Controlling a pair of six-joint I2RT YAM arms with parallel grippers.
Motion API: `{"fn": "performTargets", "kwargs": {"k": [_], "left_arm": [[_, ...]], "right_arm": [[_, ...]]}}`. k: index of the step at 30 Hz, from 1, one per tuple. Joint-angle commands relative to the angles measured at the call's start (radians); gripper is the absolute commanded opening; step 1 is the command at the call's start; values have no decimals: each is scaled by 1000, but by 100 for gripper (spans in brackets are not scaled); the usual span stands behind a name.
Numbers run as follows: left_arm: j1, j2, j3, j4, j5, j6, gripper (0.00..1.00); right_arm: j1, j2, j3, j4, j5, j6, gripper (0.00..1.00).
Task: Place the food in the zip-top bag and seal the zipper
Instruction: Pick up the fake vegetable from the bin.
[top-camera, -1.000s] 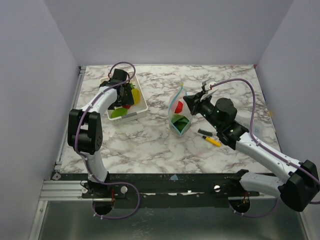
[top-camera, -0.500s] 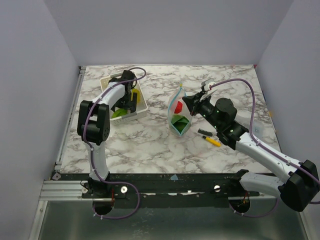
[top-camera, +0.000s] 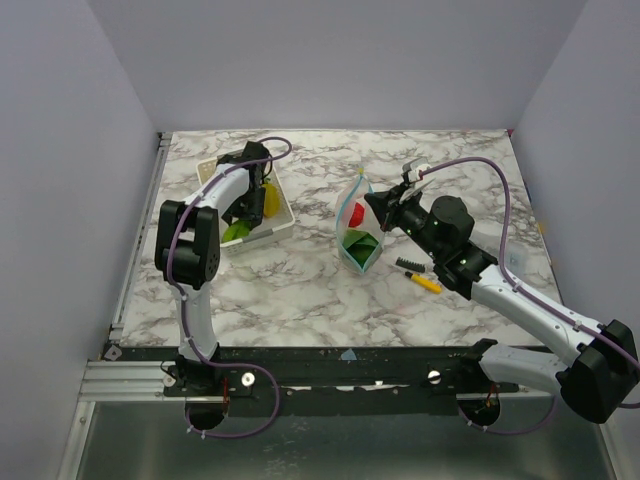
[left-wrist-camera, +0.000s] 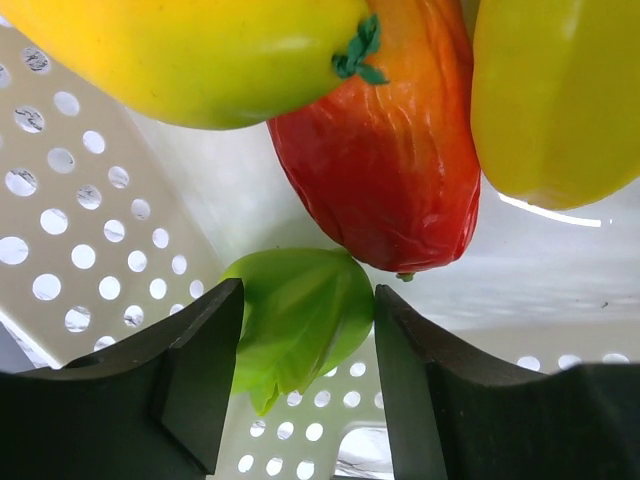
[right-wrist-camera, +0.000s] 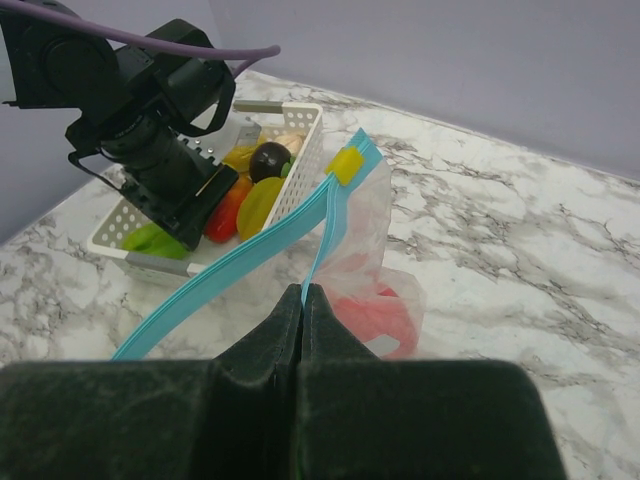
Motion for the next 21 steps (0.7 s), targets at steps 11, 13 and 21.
{"fn": "performTargets", "kwargs": {"k": [11, 13, 21], "left_arm": [[-13, -304, -12, -47, 114, -32, 29], [-15, -373, -23, -28, 195, -51, 25], [-54, -753, -281, 407, 589, -193, 26]], "right_arm": [[4, 4, 11, 26, -21, -8, 1], [4, 8, 13, 27, -22, -6, 1], [4, 12, 13, 26, -28, -4, 1]]}}
